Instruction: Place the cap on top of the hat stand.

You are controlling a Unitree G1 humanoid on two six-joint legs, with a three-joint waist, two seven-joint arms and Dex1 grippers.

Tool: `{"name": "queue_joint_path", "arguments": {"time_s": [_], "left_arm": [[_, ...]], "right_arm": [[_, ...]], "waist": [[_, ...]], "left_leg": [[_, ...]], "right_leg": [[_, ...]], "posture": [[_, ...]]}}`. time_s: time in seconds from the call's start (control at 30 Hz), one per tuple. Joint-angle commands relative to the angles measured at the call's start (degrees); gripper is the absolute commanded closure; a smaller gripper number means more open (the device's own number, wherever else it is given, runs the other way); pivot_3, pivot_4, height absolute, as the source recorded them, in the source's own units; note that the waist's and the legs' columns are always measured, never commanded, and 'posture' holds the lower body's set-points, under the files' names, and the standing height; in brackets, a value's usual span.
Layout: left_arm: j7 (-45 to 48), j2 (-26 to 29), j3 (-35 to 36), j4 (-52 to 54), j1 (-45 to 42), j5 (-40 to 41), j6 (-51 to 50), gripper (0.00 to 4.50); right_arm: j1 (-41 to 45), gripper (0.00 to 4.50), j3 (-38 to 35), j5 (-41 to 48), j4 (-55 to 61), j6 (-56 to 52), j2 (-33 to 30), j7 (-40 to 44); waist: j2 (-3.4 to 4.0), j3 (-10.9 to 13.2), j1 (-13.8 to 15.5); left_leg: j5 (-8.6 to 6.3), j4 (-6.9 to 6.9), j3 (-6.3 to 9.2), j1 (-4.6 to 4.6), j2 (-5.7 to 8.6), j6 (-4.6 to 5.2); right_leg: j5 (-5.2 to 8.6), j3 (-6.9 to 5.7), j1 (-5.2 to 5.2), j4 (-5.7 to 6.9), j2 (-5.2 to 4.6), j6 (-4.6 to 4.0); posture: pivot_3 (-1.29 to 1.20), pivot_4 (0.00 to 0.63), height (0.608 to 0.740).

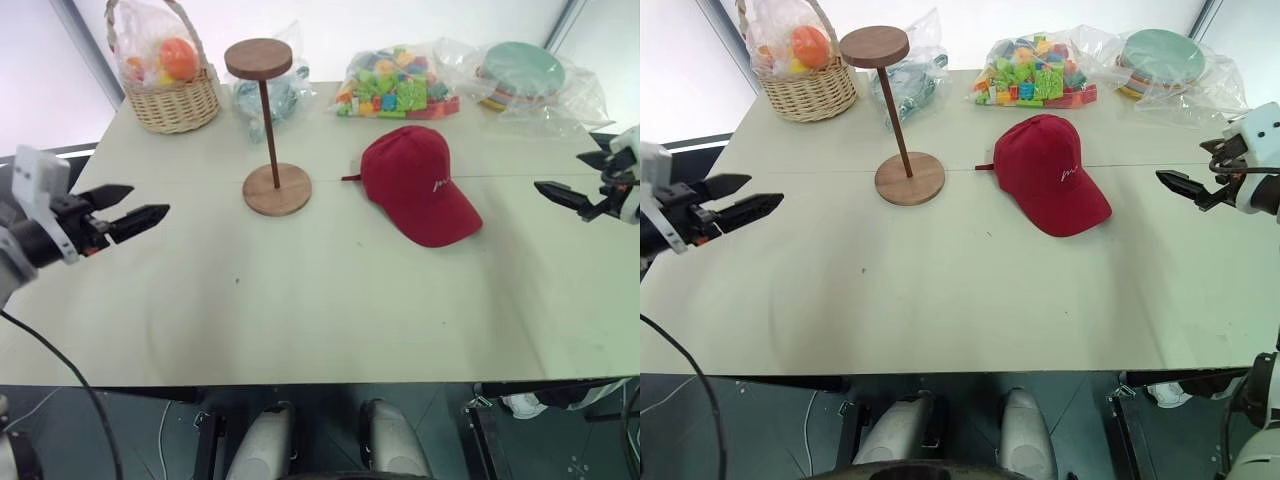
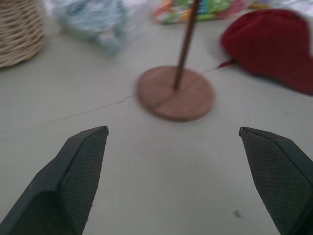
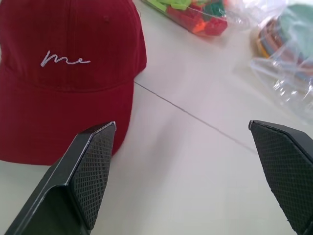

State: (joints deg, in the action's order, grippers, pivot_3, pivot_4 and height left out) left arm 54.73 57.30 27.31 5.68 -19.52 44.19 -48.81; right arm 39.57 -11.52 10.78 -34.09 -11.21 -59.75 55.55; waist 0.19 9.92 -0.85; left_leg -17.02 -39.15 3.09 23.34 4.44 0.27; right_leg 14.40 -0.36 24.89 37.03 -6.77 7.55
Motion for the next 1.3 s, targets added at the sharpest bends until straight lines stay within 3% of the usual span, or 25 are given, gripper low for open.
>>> {"name": "queue_joint_path", "arguments": {"time_s": [0.03, 0.13, 0.27, 0.43, 0.67, 1.03, 1.3], "left_arm": [[8.8, 3.4, -2.7, 2.6, -1.7, 4.6, -2.2, 0.01], [14.0, 4.5, -6.2, 4.2, -2.8, 6.4, -2.5, 0.01], [14.4, 2.5, -10.6, 4.4, -4.4, 4.9, -0.8, 0.01], [9.9, -2.3, -12.9, 2.3, -6.0, 2.0, 1.4, 0.01], [7.1, -7.7, -15.7, 1.9, -5.9, -1.4, 5.2, 0.01], [4.5, -10.1, -15.8, 3.6, -3.7, -2.7, 6.5, 0.01], [2.0, -10.2, -14.6, 6.0, -2.0, -1.8, 5.7, 0.01]], "right_arm": [[1.5, 0.0, 0.0, -1.5, 1.3, 5.3, -1.4, 0.1], [-0.3, 0.0, 1.6, -4.2, 3.1, 12.4, -2.0, 0.7], [-1.3, 0.0, 2.9, -9.4, 1.9, 24.1, -2.7, -3.7], [-4.9, 0.0, 8.5, -24.0, -5.5, 48.5, -5.8, -16.9], [-7.1, 0.0, 15.9, -39.8, -16.9, 68.7, -8.0, -35.9], [2.6, 0.0, 33.4, -71.3, -20.2, 73.3, -7.8, -73.4], [12.0, 0.0, 47.1, -84.5, -25.9, 69.3, -2.0, -92.4]], "waist": [[0.03, 0.0, 0.0], [0.05, 0.0, 0.0], [0.05, 0.0, -0.1], [0.09, 0.0, 0.1], [0.1, 0.0, -0.2], [0.1, 0.0, -0.4], [0.1, 0.0, -0.3]], "left_leg": [[0.0, 0.0, 0.0, 0.0, 0.0, 0.0], [0.0, 0.0, 0.0, 0.0, 0.0, 0.0], [0.01, 0.0, -0.01, 0.0, 0.0, -0.01], [0.01, -0.01, -0.02, -0.01, 0.03, -0.01], [0.03, 0.0, -0.1, -0.04, 0.03, -0.03], [0.06, 0.01, -0.13, -0.06, -0.01, -0.09], [0.07, 0.02, -0.14, -0.06, 0.0, -0.11]], "right_leg": [[0.0, 0.0, 0.0, 0.0, 0.0, 0.0], [0.0, 0.0, 0.0, 0.01, 0.01, 0.0], [0.0, 0.0, 0.0, 0.01, 0.02, 0.0], [0.0, -0.04, 0.0, 0.04, 0.03, 0.0], [0.0, 0.02, 0.02, 0.05, 0.07, 0.0], [0.01, 0.13, 0.06, 0.07, 0.2, -0.01], [0.01, 0.15, 0.04, 0.07, 0.21, -0.01]], "posture": [[0.0, 0.15, 0.74], [0.0, 0.15, 0.74], [0.0, 0.15, 0.74], [0.0, 0.15, 0.74], [0.0, 0.15, 0.74], [0.0, 0.15, 0.74], [0.0, 0.15, 0.74]]}}
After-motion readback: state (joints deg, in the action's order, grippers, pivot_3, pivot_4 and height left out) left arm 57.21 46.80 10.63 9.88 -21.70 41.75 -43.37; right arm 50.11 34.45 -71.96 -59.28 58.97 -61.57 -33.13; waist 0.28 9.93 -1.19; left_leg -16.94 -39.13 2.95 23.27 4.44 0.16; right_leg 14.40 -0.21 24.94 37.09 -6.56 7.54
